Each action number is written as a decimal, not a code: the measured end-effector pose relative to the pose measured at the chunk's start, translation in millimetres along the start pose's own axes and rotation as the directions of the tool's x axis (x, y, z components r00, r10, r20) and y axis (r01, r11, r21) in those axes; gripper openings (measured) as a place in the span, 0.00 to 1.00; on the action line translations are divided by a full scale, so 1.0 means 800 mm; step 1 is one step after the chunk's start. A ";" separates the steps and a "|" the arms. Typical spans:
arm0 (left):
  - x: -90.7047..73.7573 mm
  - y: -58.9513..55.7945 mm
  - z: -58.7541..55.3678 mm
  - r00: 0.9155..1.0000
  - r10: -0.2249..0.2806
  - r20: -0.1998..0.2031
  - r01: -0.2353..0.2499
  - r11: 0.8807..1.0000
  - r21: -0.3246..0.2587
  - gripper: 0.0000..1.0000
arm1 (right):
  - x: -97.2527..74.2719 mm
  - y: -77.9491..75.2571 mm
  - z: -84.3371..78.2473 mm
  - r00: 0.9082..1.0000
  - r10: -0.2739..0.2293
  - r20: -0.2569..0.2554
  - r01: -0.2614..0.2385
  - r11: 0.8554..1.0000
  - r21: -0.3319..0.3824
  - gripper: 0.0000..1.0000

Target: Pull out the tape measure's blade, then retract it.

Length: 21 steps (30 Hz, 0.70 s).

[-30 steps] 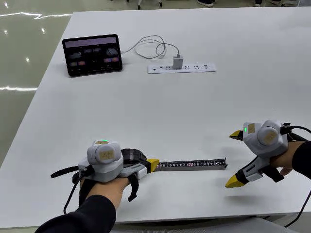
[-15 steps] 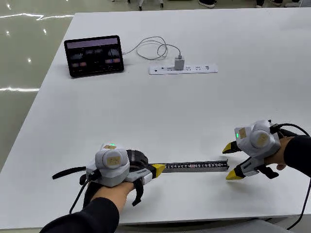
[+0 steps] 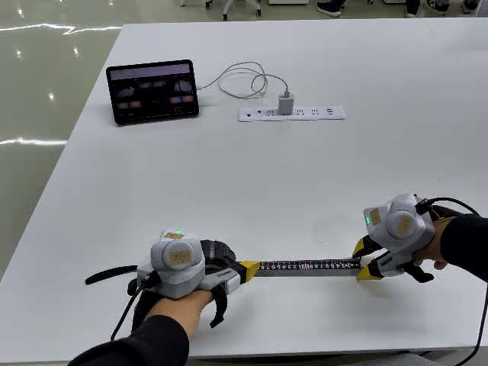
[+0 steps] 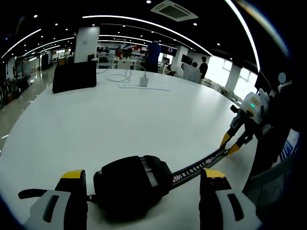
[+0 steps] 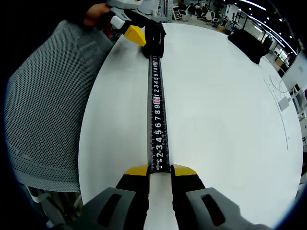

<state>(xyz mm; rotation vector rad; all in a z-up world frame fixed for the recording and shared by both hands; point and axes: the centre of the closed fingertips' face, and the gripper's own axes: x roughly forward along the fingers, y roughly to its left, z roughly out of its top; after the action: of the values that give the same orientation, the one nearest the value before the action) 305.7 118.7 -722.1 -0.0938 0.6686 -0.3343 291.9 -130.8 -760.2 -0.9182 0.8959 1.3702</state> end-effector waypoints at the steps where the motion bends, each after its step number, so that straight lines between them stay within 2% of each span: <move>1: 0.000 0.000 -0.001 1.000 -0.001 -0.002 0.001 1.000 0.000 0.95 | 0.000 0.001 0.000 1.000 0.006 0.001 -0.006 1.000 0.004 0.12; 6: 0.001 0.003 0.001 1.000 0.008 0.004 -0.008 1.000 -0.017 0.91 | 0.000 0.001 0.001 1.000 0.010 -0.012 -0.010 1.000 0.000 0.12; 12: 0.001 0.005 0.003 1.000 0.018 0.011 -0.018 0.999 -0.026 0.83 | 0.002 0.002 0.001 0.998 0.013 -0.058 -0.014 1.000 -0.010 0.11; 14: 0.001 0.008 0.001 0.999 0.037 0.001 -0.037 0.999 -0.012 0.77 | 0.002 0.001 0.000 0.996 0.016 -0.083 -0.015 1.000 0.022 0.11; 16: 0.002 0.010 0.000 0.999 0.042 -0.004 -0.042 0.999 -0.020 0.71 | 0.003 0.000 0.001 0.995 0.020 -0.094 -0.018 1.000 0.017 0.11; 19: 0.000 0.011 0.002 0.999 0.046 -0.001 -0.046 0.998 -0.035 0.68 | 0.003 0.000 0.001 0.993 0.027 -0.115 -0.023 0.999 0.033 0.11; 21: 0.001 0.012 -0.001 0.999 0.052 -0.013 -0.052 0.997 -0.049 0.68 | 0.004 0.001 0.001 0.991 0.028 -0.130 -0.025 0.999 0.024 0.11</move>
<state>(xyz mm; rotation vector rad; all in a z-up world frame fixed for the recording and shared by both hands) 308.6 127.7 -725.1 -0.1215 0.6902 -0.2686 291.3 -129.0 -762.7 -0.9908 1.0236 1.3317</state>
